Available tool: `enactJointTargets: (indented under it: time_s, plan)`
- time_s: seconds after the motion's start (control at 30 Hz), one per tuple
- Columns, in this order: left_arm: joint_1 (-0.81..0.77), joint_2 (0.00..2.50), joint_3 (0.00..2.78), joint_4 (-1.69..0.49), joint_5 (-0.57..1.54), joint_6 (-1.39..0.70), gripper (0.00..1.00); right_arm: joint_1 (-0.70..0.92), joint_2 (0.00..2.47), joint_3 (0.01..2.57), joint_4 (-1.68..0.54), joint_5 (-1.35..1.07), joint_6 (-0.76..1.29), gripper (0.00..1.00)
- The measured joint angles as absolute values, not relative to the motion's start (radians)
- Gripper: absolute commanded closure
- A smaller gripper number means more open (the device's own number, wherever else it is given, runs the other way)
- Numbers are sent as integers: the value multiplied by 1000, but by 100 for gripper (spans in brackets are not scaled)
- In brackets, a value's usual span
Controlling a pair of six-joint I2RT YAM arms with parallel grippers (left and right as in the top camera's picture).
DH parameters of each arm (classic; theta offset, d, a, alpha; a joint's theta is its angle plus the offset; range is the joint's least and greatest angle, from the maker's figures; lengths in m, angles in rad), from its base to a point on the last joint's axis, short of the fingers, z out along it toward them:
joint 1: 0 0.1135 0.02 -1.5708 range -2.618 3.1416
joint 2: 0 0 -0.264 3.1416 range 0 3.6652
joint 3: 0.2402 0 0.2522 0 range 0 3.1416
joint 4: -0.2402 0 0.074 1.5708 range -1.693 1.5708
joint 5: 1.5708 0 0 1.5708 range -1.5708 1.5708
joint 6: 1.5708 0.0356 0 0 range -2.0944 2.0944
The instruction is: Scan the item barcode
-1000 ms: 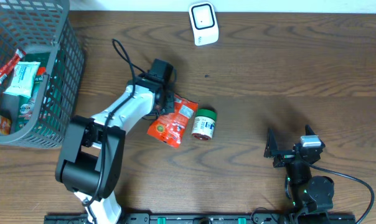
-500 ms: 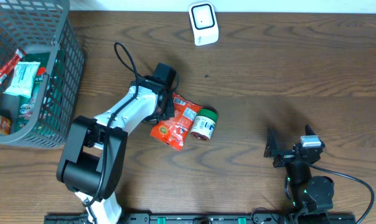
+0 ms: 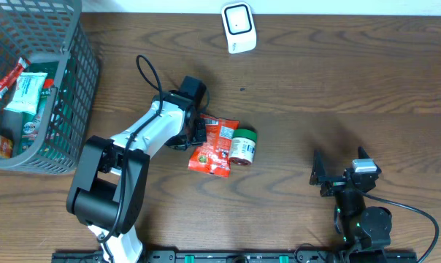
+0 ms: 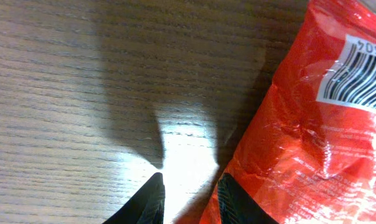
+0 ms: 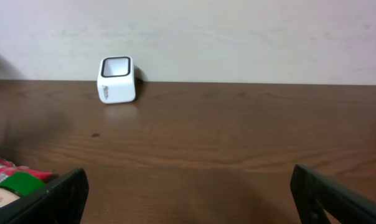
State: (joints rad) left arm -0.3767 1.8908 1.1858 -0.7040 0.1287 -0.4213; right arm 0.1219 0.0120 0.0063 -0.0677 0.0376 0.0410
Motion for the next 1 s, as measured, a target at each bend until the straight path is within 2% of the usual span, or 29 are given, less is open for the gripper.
enactJointTargets:
  time_s: [0.33,0.47,0.8,1.0]
  plan:
    - [-371,1879,1238,-704,82,-411,70,122,12,6,-68,38,41,1]
    - [-370,1835,1267,-643,74,-409,81,122,12,6,-68,38,41,1]
    - [-411,1845,1267,-471,135,-404,81,122,12,6,-68,38,41,1]
    - [-446,1923,1267,-448,146,-403,81,122,12,6,-68,38,41,1]
